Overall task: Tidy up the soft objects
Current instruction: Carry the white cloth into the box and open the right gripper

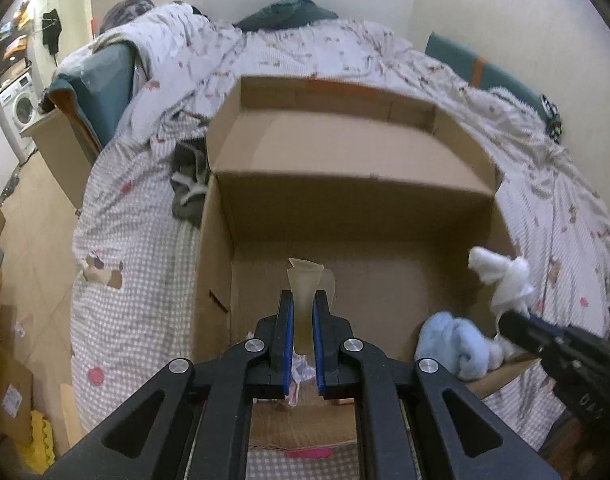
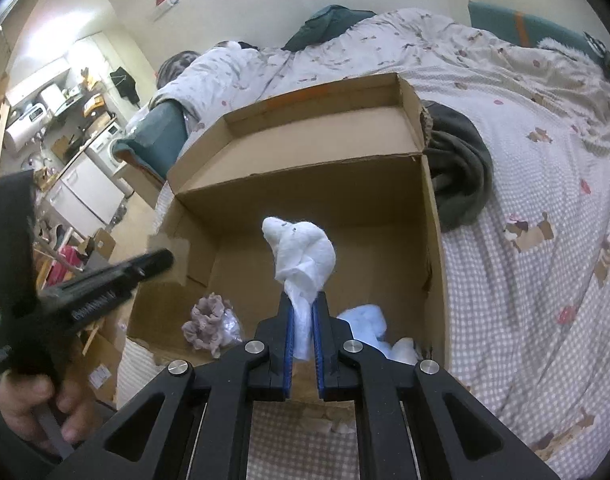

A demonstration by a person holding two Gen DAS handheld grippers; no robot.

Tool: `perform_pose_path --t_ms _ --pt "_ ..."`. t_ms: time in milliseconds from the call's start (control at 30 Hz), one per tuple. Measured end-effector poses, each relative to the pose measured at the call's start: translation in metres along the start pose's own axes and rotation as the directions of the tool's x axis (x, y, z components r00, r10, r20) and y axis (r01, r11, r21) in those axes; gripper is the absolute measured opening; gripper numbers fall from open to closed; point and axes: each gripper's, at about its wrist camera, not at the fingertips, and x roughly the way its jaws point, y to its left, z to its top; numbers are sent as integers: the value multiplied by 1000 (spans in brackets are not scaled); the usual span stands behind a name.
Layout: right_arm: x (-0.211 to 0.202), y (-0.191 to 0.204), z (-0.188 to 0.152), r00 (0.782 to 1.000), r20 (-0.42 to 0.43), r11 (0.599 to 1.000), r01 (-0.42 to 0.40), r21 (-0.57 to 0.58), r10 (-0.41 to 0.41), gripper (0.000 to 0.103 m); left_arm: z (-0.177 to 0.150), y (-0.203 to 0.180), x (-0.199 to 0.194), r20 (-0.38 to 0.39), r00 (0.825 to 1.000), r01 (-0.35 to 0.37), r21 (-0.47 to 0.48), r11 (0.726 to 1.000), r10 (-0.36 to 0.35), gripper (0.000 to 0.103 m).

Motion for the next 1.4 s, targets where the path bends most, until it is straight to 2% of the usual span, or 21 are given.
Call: perform_pose_path --t_ms 433,533,633,733,767,833,1033,1333,1367,1400 --pt "19 5 -2 999 -43 1000 2 -15 -2 10 -10 0 10 -39 999 -8 -9 1000 8 9" --pt "20 5 -3 999 -51 1000 3 -16 -4 10 -10 -1 12 -46 999 -17 -1 1000 17 14" --pt "23 5 -4 998 -60 1000 5 -15 -6 10 -12 -2 13 -62 998 -14 2 1000 14 24" --pt "24 5 -4 998 -65 1000 7 -16 -8 11 -13 -3 13 -59 997 -54 -2 999 54 46" --pt "23 5 -5 998 -66 1000 7 -16 -8 11 -14 -2 11 -49 997 -55 -6 998 55 58" --pt "24 5 -5 998 -67 1000 7 -16 -8 11 -14 -3 8 -35 998 -54 -6 999 54 65" --pt "25 7 -6 997 -74 1000 9 -24 -11 11 -17 -10 11 -40 996 -78 40 996 79 65" --pt "30 4 -6 996 -92 1000 10 -10 -11 12 -20 -10 13 -52 995 -85 49 995 88 65" --pt "30 3 -5 995 -97 1000 14 -3 -14 17 -20 -10 14 -53 995 -87 48 995 89 65" --pt "32 1 -5 994 -103 1000 23 6 -22 28 -21 -10 14 -53 995 -87 48 995 90 65"
